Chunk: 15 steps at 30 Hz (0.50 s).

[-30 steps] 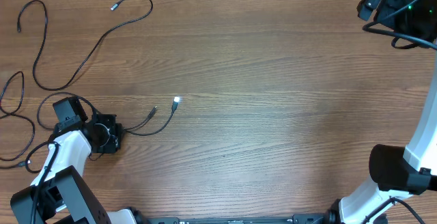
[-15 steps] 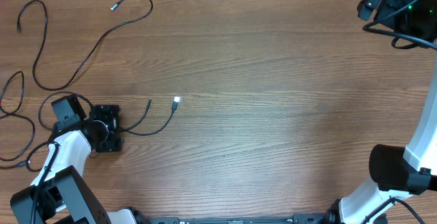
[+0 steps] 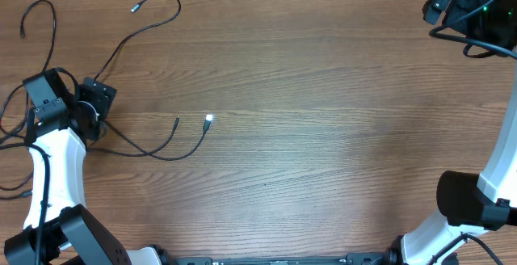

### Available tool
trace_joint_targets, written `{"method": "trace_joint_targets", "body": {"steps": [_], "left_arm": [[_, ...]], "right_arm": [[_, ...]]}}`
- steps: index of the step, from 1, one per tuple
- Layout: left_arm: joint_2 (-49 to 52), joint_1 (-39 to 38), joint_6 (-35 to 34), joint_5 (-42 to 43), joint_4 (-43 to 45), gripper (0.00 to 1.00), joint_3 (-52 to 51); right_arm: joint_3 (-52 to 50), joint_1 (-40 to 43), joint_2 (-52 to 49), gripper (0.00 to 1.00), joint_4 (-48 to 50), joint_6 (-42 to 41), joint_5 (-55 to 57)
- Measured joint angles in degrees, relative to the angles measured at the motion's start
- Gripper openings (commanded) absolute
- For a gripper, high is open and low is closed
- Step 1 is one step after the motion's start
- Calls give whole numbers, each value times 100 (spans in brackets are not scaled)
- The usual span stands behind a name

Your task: Untangle cables

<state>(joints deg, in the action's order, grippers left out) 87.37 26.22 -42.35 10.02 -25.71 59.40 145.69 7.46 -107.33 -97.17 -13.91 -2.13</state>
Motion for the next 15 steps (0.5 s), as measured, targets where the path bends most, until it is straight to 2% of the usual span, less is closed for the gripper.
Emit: {"method": "trace_joint_targets", "body": {"steps": [2,4,6,8,15], "left_arm": [[52,-13,236,-372,59,88,0],[195,-33,459,-697,133,87,2],[424,-37,623,-953,133,84,2],[756,-37,828,-1156,168,77,2],[1460,-37,1248,-1539,286,70,2]], "right_arm": [[0,0,0,100,0,2,0],[0,0,0,100,0,2,0],[0,0,0,100,0,2,0],[0,0,2,100,0,2,2],[0,0,0,100,0,0,0]]}}
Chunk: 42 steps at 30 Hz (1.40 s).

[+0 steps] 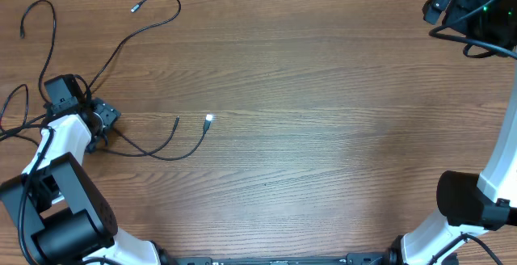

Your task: Untangle cables

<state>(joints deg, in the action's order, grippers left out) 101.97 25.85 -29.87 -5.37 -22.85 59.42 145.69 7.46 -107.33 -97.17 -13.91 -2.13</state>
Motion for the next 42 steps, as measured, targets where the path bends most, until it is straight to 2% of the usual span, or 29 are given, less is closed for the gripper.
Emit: {"method": "trace_joint_targets", "body": {"steps": [9,13,16,19,24,27,30,34,37,39,42], "left_arm": [[428,0,444,-179,330,69,0],[522,0,669,-332,361,65,50],[608,0,859,-435,374,50,118],[693,-28,955,-544,315,45,225],[820,-76,1064,-763,190,16,382],[872,-74,1056,-931,131,13,439],[883,-74,938,-1123,48,5,448],[894,-63,636,-1255,-94,6,481],[896,-9,538,-1320,-160,19,494],[905,22,483,-1360,-225,31,522],[925,90,433,-1416,-391,26,619]], "right_arm": [[0,0,0,100,0,2,0],[0,0,0,100,2,2,0],[0,0,0,100,2,0,2],[0,0,0,100,-2,2,0],[0,0,0,100,0,0,0],[0,0,0,100,2,-2,0],[0,0,0,100,2,4,0],[0,0,0,100,0,0,-2],[0,0,0,100,0,0,0],[0,0,0,100,0,4,0],[0,0,0,100,0,0,0]]}}
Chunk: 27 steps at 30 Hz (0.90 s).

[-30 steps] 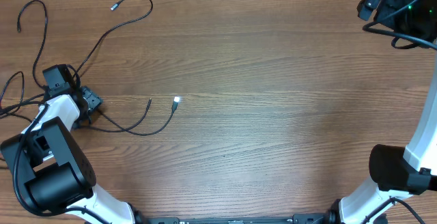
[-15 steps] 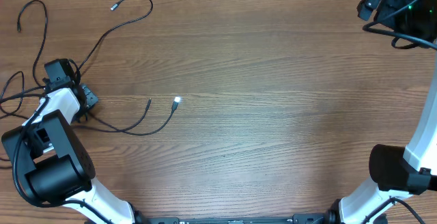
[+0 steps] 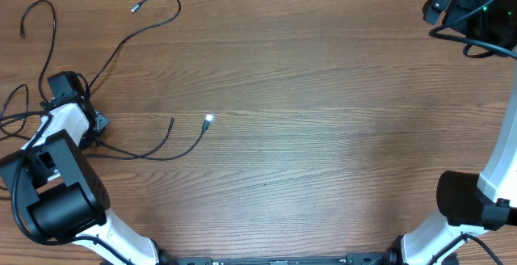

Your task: Untangle cables

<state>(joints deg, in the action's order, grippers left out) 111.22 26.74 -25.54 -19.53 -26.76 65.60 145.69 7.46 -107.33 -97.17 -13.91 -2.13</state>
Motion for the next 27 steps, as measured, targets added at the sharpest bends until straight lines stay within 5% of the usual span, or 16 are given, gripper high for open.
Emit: {"method": "trace_joint_targets", "body": {"steps": [5,10,13,14,27], "left_arm": [[122,42,155,343,-271,21,297],[258,103,125,527,-866,42,684],[363,166,74,660,-1320,70,977],[407,192,72,715,-1532,72,1110],[444,1718,-520,1263,-2577,82,1764]], "right_arm": [[0,0,0,100,2,0,2],[0,0,0,100,2,0,-2],[0,0,0,100,0,0,0],[0,0,0,100,0,2,2],[0,0,0,100,0,4,2]]}}
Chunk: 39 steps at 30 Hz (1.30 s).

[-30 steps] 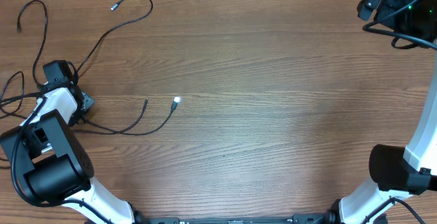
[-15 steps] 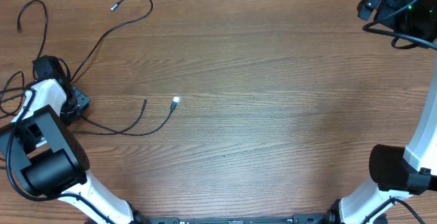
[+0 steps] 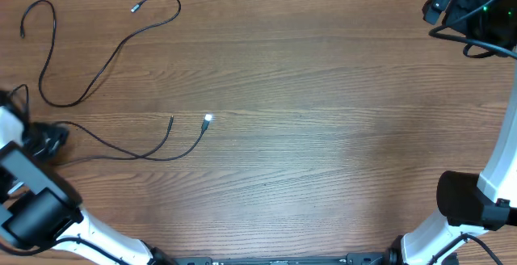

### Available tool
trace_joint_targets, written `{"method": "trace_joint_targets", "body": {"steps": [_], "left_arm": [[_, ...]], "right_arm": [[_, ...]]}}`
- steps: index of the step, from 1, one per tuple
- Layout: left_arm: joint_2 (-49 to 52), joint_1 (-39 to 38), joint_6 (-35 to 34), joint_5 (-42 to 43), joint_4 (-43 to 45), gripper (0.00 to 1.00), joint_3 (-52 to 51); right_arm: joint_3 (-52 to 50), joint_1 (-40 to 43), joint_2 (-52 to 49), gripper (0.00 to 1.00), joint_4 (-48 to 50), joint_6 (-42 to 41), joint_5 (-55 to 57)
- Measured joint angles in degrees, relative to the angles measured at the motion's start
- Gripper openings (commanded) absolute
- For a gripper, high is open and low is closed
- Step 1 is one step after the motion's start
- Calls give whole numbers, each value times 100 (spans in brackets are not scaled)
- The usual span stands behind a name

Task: Untangle cables
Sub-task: 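Adjust the left gripper on the cables at the lower left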

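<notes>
One thin black cable (image 3: pixel 105 51) runs from a black end at the upper left, down through a loop, and up to a silver plug (image 3: pixel 136 7). Two more black cables (image 3: pixel 121 150) lie lower. They end in a dark plug (image 3: pixel 171 119) and a white plug (image 3: pixel 208 119), and both lead left into my left gripper (image 3: pixel 47 139). That gripper sits at the table's left edge and looks shut on these cables, with its fingers barely visible. My right gripper hangs raised at the far right corner, far from every cable; its jaws cannot be made out.
A wooden table (image 3: pixel 323 136) carries everything. The left arm's base and links (image 3: pixel 36 208) fill the lower left corner. The right arm's base (image 3: pixel 464 200) stands at the lower right. A short cable loop (image 3: pixel 18 94) pokes in at the left edge.
My left gripper has moved left and down, from beside the cable loop to the table's left edge. The loop it covered now shows whole. The plug ends and right arm stayed put.
My left gripper first stood over the cable crossing at the left. It then turned and edged left, and the dark plug end slid slightly left. Now it is at the table edge, with the lower cables stretched toward it and the looped cable lying apart.
</notes>
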<state>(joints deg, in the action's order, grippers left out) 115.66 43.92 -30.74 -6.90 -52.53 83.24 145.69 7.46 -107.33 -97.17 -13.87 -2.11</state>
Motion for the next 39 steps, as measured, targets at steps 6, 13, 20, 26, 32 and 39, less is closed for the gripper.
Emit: {"method": "trace_joint_targets", "body": {"steps": [6,13,20,26,32,39], "left_arm": [[0,396,39,420,114,69,-184],[-2,313,177,870,605,30,-621],[-35,205,262,931,820,6,-717],[-35,144,260,990,732,4,-721],[-37,140,236,1080,492,6,-721],[-52,101,214,1141,426,48,-719]], "right_arm": [[0,0,0,100,2,-4,0],[0,0,0,100,0,-4,-2],[0,0,0,100,0,-2,0],[0,0,0,100,0,-4,-2],[0,0,0,100,2,-4,0],[0,0,0,100,2,-4,-2]]}}
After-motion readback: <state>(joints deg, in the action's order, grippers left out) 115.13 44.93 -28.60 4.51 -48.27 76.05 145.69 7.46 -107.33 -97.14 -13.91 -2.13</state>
